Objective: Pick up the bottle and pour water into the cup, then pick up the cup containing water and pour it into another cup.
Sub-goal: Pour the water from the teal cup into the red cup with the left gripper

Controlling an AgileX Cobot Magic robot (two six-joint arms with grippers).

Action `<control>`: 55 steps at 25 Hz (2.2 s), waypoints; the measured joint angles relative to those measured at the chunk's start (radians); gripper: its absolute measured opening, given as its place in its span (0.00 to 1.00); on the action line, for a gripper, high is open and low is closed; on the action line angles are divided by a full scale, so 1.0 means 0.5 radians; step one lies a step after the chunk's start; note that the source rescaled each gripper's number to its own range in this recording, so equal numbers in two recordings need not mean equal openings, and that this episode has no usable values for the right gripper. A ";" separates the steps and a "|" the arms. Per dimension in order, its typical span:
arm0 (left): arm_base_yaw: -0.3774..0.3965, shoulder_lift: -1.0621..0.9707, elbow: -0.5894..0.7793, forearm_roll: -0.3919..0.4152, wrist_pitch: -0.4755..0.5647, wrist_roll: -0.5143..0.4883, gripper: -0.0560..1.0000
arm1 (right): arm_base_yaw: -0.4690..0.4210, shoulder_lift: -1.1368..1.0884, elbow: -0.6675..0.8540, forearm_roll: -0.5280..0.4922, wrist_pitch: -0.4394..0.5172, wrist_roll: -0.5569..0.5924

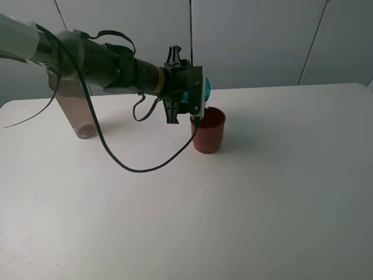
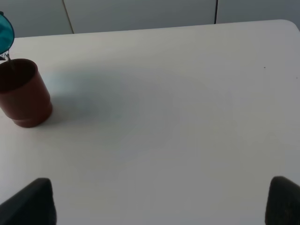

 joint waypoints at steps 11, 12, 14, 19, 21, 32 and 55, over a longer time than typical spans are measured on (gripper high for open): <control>-0.012 0.000 0.000 0.006 -0.017 0.162 0.14 | 0.000 0.000 0.000 0.000 0.000 0.000; -0.021 0.000 0.000 0.006 -0.013 0.170 0.14 | 0.000 0.000 0.000 0.000 0.000 0.000; -0.024 0.000 0.000 0.010 -0.009 0.208 0.14 | 0.000 0.000 0.000 0.000 0.000 0.000; -0.028 0.000 0.000 0.031 0.032 0.273 0.14 | 0.000 0.000 0.000 0.000 0.000 0.000; -0.028 0.000 0.000 0.039 0.050 0.286 0.14 | 0.000 0.000 0.000 0.000 0.000 0.000; -0.053 -0.017 0.000 0.088 0.071 0.381 0.14 | 0.000 0.000 0.000 0.000 0.000 0.000; -0.075 -0.041 0.000 0.353 0.115 0.567 0.13 | 0.000 0.000 0.000 0.000 0.000 0.000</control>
